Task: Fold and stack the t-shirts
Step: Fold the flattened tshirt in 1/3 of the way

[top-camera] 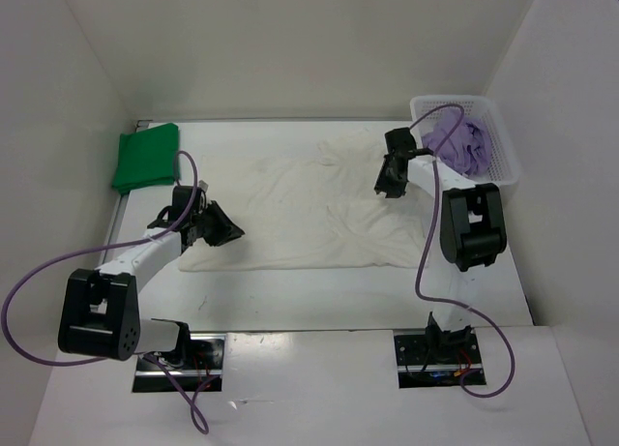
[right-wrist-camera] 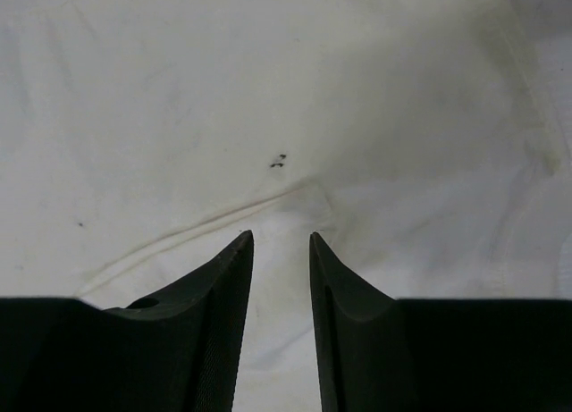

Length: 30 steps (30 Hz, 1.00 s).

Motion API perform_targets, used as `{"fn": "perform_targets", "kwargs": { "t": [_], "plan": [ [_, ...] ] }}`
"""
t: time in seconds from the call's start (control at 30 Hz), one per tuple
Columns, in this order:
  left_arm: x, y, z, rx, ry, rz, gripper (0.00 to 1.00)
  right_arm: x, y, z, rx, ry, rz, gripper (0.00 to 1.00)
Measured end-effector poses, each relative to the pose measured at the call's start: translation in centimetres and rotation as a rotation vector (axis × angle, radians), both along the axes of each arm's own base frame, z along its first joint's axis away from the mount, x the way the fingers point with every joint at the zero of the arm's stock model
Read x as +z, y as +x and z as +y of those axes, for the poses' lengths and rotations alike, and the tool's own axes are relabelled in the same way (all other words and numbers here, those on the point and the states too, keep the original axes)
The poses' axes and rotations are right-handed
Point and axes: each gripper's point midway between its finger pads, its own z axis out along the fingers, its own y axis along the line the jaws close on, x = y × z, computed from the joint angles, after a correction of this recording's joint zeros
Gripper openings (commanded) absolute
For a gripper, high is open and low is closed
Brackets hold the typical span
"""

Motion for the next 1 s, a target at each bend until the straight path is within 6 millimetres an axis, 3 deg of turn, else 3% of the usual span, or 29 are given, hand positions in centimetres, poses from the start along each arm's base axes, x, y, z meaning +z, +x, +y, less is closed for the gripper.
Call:
{"fn": "perform_targets", "kwargs": {
  "t": [0.33, 0.57, 0.9, 1.0],
  "plan": [
    [-0.5, 0.1, -0.2, -0.006, -0.007, 0.013, 0.23, -3.5, 0.0, -0.9, -0.004, -0.029, 0.075, 0.39],
    [-0.6, 0.1, -0.2, -0.009, -0.01, 0.015, 0.23, -2.4, 1.6, -0.7, 0.005, -0.024, 0.032, 0.4],
    [-0.8, 0.1, -0.3, -0.008, -0.011, 0.019, 0.23, -3.3, 1.7, -0.8, 0.009, -0.037, 0.045, 0.42],
    [-0.8, 0.2, -0.3, -0.008, -0.011, 0.019, 0.23, -3.3, 1.8, -1.0, 0.009, -0.047, 0.044, 0.32]
  ]
}}
